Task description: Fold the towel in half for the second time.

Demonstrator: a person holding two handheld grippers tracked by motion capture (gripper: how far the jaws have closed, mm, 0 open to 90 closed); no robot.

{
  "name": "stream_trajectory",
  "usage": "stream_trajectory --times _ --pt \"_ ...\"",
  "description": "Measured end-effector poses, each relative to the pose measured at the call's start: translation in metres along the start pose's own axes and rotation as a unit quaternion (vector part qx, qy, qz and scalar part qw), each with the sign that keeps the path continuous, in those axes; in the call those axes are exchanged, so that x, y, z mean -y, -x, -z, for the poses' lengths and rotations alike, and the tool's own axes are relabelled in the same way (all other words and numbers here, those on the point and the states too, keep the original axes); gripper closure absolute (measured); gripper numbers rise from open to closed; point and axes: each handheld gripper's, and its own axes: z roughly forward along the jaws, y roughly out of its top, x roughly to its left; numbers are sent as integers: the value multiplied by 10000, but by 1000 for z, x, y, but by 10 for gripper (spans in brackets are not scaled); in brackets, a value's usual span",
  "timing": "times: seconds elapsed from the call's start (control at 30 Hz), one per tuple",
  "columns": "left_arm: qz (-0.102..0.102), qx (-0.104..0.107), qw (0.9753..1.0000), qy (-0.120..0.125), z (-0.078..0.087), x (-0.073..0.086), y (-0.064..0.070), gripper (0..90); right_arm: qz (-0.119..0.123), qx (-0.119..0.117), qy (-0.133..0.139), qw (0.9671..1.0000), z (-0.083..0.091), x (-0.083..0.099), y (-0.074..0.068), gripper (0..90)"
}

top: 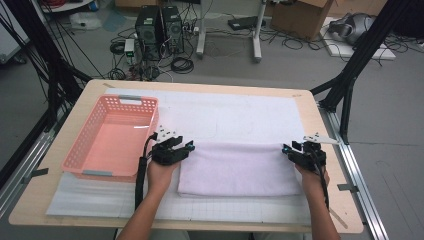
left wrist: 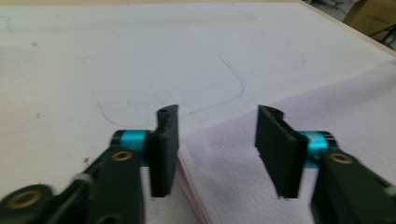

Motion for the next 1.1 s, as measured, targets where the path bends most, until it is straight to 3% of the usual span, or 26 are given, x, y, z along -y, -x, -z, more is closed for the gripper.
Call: stream_trajectory --times 0.07,0.13,0.2,0.33,0.53,0.6,0.73,0.9,1.0,1.1 --pt "-130 96 9999 24 6 2 5 483 15 -38 134 9999 7 0 0 536" --pt "-109 209 9997 108 12 7 10 515 62 -216 208 9995 15 1 -1 558" --pt "-103 348 9993 -2 17 16 13 546 218 -398 217 9987 24 6 -5 627" --pt "-93 537 9984 -166 27 36 20 606 457 -676 6 9967 39 23 -9 762" --pt "-147 637 9972 -375 44 52 26 622 558 -1096 -195 9922 60 49 -16 760" --pt "-174 683 9965 -444 48 55 29 619 627 -1143 -246 9912 64 55 -18 760" --pt "-325 583 9958 -628 53 59 35 627 678 -1124 -420 9905 68 65 -19 766" --pt "-579 431 9951 -682 56 63 41 655 614 -1018 -369 9922 71 74 -21 774" --pt "-515 455 9957 -626 59 63 40 660 576 -971 -319 9931 74 77 -23 746" --pt "-394 626 9966 -356 65 65 36 602 556 -976 -237 9934 81 76 -26 676"
